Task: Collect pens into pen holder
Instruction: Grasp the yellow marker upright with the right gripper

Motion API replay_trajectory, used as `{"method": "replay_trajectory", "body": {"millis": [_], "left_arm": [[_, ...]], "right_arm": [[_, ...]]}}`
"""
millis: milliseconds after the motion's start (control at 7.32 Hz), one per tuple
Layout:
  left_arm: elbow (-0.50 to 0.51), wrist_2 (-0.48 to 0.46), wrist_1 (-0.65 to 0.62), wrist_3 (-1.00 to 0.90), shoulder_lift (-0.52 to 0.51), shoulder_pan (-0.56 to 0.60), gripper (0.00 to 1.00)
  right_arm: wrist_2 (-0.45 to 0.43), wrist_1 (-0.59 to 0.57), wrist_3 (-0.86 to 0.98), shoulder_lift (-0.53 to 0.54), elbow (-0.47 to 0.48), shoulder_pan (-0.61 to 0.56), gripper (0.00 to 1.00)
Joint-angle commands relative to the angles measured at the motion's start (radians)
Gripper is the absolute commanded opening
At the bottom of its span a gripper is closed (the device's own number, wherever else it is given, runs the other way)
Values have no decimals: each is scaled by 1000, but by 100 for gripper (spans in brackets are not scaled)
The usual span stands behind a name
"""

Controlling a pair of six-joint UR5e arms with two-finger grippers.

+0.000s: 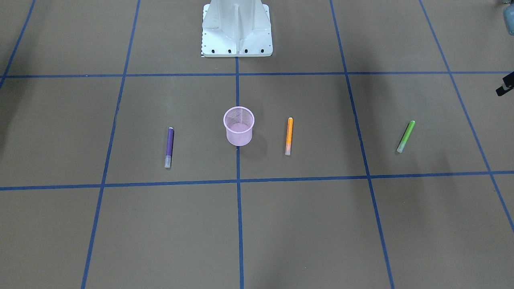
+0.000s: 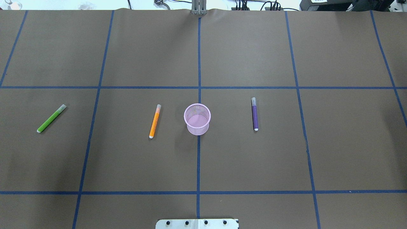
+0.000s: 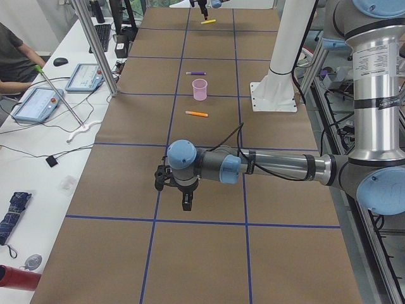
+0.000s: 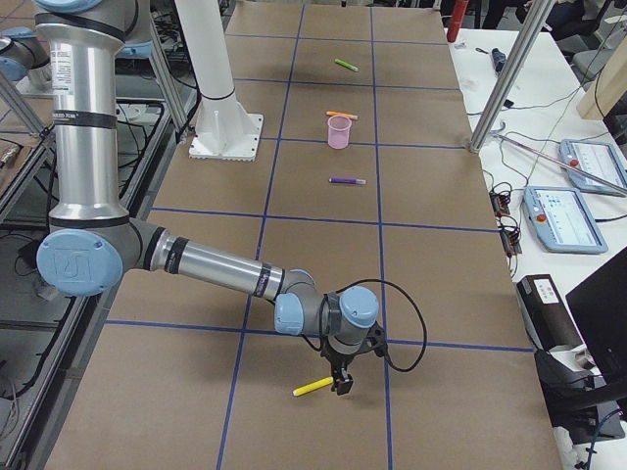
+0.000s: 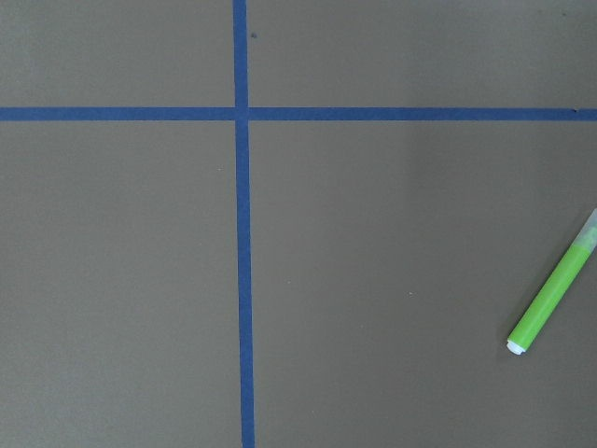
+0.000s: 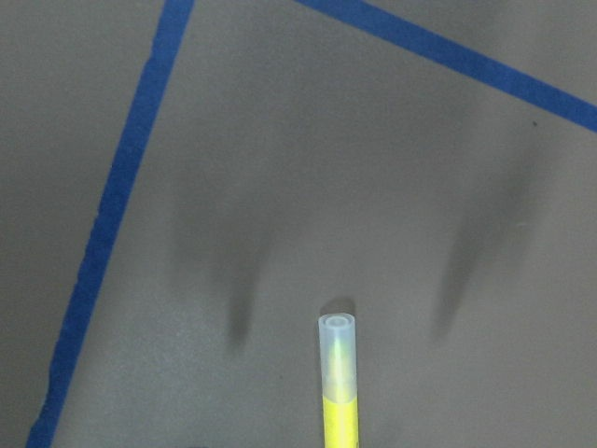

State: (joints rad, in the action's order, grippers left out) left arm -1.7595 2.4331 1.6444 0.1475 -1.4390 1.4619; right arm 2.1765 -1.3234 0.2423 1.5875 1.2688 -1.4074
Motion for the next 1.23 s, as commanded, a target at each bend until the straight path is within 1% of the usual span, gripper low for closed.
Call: {"method": "replay_trajectory", "body": {"millis": [0,410,819,1092], "left_arm": [[0,0,0,-2,0,0,100],[2,0,2,-5,0,0,100],[0,0,2,-5,0,0,100],[0,0,2,-6,0,0,100]], "right_arm": [[5,0,2,-9,-42,1,90],[8,0,-3,-9,-66,21,88],[6,0,-3,-11,-68,38,78],[9,0,-3,-18,-82,39,68]]}}
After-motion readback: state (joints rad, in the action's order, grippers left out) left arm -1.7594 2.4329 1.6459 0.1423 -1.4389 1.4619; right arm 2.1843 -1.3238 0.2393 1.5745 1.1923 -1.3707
